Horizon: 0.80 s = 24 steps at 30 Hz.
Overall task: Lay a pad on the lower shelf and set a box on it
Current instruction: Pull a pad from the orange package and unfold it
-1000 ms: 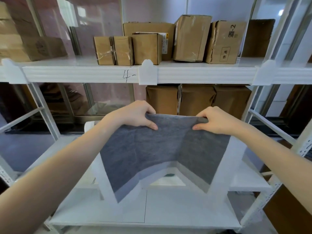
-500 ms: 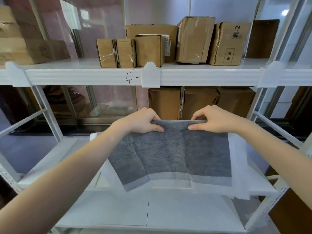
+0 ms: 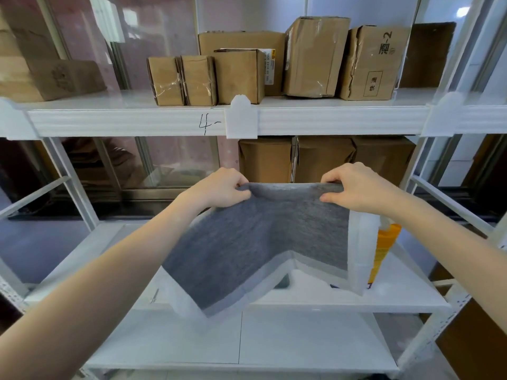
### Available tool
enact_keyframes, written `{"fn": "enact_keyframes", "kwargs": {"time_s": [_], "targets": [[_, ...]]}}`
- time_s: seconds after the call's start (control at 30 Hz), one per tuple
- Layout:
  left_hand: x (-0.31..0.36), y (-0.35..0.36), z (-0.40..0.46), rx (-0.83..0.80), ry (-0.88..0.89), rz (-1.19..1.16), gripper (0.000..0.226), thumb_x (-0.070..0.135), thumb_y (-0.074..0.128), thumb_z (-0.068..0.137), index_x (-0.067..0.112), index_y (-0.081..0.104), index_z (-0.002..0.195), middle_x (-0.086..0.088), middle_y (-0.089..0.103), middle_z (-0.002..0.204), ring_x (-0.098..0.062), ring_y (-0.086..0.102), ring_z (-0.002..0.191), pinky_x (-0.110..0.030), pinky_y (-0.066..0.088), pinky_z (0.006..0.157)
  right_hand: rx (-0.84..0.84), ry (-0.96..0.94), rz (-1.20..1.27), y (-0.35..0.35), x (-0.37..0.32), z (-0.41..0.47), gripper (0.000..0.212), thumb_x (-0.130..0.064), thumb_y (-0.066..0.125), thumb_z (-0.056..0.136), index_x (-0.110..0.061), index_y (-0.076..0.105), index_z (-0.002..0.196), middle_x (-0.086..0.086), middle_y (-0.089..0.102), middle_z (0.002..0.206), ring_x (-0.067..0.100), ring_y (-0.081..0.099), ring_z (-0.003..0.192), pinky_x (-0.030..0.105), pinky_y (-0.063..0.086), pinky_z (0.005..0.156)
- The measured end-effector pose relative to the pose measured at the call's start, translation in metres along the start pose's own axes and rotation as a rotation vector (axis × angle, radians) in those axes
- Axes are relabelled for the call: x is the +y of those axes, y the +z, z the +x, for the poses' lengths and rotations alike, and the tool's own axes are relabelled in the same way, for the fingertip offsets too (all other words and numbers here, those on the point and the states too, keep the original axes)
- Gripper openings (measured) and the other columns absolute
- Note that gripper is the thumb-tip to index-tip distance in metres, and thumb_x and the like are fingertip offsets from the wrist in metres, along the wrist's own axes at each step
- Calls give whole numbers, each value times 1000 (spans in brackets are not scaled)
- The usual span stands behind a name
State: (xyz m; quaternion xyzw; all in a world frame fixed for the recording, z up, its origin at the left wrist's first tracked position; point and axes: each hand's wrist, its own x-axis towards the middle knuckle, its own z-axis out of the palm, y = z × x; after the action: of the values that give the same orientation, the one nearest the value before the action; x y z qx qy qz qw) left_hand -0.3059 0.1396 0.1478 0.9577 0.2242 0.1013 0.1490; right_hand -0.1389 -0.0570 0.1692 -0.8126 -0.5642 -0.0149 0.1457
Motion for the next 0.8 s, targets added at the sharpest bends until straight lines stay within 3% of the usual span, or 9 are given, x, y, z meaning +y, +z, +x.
{"fn": "enact_keyframes", "kwargs": {"time_s": [0.1, 0.17, 0.27, 0.33, 0.43, 0.57, 0.67, 0.73, 0.8], "targets": [[-3, 1, 7, 91, -39, 27, 20, 15, 51, 88, 12, 70, 93, -9, 69, 98, -24, 61, 89, -39, 49, 84, -71, -38, -38, 5, -11, -7, 13, -21, 61, 86, -24, 67, 97, 2, 70, 93, 21, 63, 84, 38, 53, 75], [-4, 0, 11, 167, -58, -18, 24, 11, 52, 88, 18, 71, 102, -6, 69, 105, -27, 60, 100, -37, 48, 90, -80, -82, -78, 9, -23, -16, 19, -24, 58, 88, -27, 65, 105, 0, 69, 97, 19, 62, 88, 30, 48, 67], [-3, 0, 13, 203, -64, -166, 36, 1, 43, 87, 20, 72, 95, 4, 64, 94, -16, 56, 95, -19, 41, 76, -221, -175, 49, 21, -37, -27, 35, -48, 51, 88, -28, 64, 114, -11, 67, 97, 12, 62, 86, 16, 42, 64], [0, 0, 10, 154, -48, -309, 43, -3, 36, 87, 20, 73, 91, 7, 63, 97, -13, 54, 98, -19, 42, 72, -341, -190, 164, 27, -44, -30, 42, -55, 44, 87, -32, 63, 117, -16, 66, 102, 4, 61, 88, 11, 44, 71], [7, -1, 3, 52, -7, -424, 42, 1, 32, 92, 19, 71, 93, 8, 60, 102, -12, 52, 101, -23, 42, 79, -273, -198, 159, 35, -36, -19, 42, -56, 41, 88, -32, 64, 114, -14, 66, 109, 4, 59, 93, 29, 50, 85], [14, -1, -2, -134, -65, -594, 32, 28, 39, 97, 21, 69, 100, 1, 58, 114, -14, 55, 108, -29, 46, 93, -134, -170, 70, 44, -20, -1, 44, -49, 45, 90, -26, 49, 127, -3, 56, 119, 13, 54, 108, 41, 48, 92], [15, 3, -2, 1, 24, -416, 29, 45, 61, 85, 20, 64, 99, 12, 59, 103, -1, 54, 95, -13, 42, 83, -62, -175, 45, 49, -15, 12, 57, -42, 51, 89, -23, 32, 140, 3, 44, 136, 18, 42, 125, 40, 42, 100], [15, 6, -4, 139, 110, -305, 28, 35, 72, 78, 22, 55, 95, 21, 51, 92, 1, 51, 86, -5, 39, 72, -28, -182, 71, 50, -17, 20, 66, -39, 55, 89, -21, 25, 144, 4, 38, 142, 19, 37, 131, 39, 40, 103], [13, 6, -6, 212, 163, -303, 28, 20, 73, 78, 20, 49, 93, 20, 48, 88, -5, 48, 83, -10, 36, 68, -19, -185, 108, 53, -20, 28, 72, -39, 59, 86, -21, 22, 145, 4, 36, 146, 20, 36, 133, 39, 38, 105]]}}
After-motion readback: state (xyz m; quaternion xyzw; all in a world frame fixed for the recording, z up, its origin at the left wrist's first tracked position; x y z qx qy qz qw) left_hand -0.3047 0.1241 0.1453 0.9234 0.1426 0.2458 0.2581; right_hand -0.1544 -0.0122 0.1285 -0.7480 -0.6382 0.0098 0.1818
